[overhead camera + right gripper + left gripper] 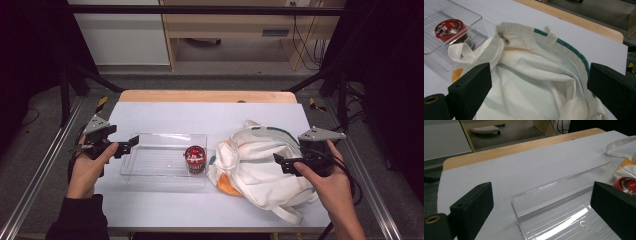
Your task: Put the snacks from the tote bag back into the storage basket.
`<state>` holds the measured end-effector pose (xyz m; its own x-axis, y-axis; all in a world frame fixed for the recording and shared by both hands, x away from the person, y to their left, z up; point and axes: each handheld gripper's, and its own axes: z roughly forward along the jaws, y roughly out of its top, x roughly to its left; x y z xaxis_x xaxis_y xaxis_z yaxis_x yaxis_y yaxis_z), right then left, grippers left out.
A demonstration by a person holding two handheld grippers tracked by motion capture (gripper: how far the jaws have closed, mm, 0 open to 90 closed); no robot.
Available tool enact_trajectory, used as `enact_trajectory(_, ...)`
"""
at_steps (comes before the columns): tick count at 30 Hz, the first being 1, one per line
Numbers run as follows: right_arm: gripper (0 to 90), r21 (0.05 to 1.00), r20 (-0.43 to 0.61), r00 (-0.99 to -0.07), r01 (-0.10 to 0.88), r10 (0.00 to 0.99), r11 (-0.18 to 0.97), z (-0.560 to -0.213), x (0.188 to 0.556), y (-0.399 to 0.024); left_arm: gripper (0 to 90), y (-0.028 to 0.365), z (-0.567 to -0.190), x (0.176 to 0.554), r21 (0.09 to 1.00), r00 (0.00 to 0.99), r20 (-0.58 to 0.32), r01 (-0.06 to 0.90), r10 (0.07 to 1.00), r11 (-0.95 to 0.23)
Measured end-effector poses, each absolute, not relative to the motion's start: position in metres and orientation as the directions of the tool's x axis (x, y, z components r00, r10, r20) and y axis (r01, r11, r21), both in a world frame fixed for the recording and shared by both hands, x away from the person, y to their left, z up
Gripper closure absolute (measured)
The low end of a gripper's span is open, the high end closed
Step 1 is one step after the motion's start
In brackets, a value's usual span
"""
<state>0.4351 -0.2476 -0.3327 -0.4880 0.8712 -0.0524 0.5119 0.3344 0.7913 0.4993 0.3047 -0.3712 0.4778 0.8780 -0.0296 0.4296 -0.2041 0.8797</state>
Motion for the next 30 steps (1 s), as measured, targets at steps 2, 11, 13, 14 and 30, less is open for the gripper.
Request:
enact_trajectory(2,6.3,0.791,-0.049,-0.477,0.518,0.878,0.326,-0.334,0.433,-0.251,4.6,0.305,-0.371,0.499,0.880,0.478,-0.029,0.430,0.878,-0.204)
enact_trajectory(11,6.2,0.797,-0.031,-0.435,0.532,0.900,0.285,-0.350,0.428,-0.267,5.1,0.307,-0.373,0.500,0.877,0.476,-0.021,0.430,0.879,-0.212)
enact_trajectory(13,6.2,0.796,-0.028,-0.427,0.537,0.904,0.279,-0.354,0.426,-0.270,5.1,0.307,-0.373,0.500,0.877,0.475,-0.019,0.431,0.880,-0.213)
enact_trajectory(14,6.2,0.798,-0.026,-0.423,0.537,0.906,0.274,-0.355,0.426,-0.270,5.1,0.307,-0.374,0.500,0.877,0.475,-0.018,0.431,0.880,-0.214)
enact_trajectory(30,5.9,0.811,-0.009,-0.321,0.553,0.947,0.194,-0.390,0.414,-0.290,5.8,0.308,-0.378,0.501,0.871,0.471,-0.006,0.436,0.882,-0.226)
